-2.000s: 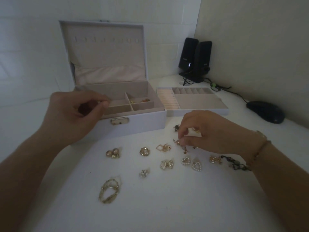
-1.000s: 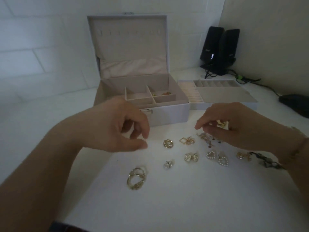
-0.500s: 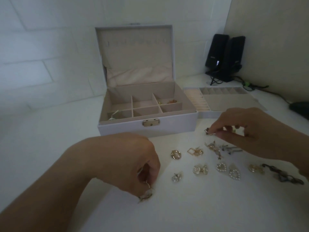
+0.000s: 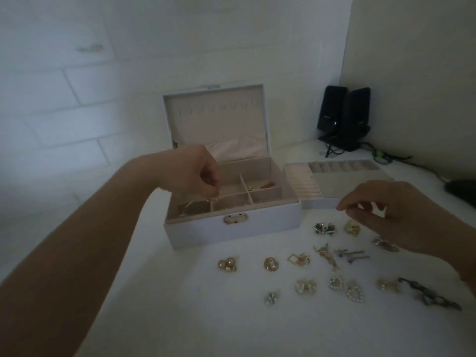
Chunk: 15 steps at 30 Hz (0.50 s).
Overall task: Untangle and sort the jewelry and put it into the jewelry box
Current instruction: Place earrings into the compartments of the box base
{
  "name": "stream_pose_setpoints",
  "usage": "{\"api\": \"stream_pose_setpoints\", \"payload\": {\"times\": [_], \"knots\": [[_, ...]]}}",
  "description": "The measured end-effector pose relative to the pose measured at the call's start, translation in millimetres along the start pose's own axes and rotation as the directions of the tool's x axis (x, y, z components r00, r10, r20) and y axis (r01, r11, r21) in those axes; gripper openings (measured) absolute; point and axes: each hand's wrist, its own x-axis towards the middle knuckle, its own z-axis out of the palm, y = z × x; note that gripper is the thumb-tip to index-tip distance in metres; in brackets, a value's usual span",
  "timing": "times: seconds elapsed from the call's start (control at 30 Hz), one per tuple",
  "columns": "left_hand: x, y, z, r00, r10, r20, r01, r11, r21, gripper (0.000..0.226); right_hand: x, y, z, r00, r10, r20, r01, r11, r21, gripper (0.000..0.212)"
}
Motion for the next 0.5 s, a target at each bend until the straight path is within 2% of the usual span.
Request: {"api": "stream_pose_setpoints", "payload": {"times": [0.1,0.23,0.33,0.5], "knots": [[42,-22,11,0.980,-0.157,-0.124,0.177,0.968,0.177,0.010,-2,13,-5,0.998,0.047,-0.048,-0.045,0.998,0.036,0.020],[71,-33,30,0.945,-0.240,-0.224,0.289,0.932,0.220,0.021,-4,37,-7,0.975,0.172,-0.143,-0.165,0.985,0.059,0.020],[79,-32,41,0.928,-0.271,-0.254,0.338,0.901,0.274,0.025,-3,46,-7,0.955,0.231,-0.186,-0.223,0.973,0.063,0.018],[80,-24,57,0.926,-0.236,-0.294,0.360,0.782,0.509,0.030,-5,53,-13,0.949,0.277,-0.151,-0.281,0.960,-0.003,0.015]]}}
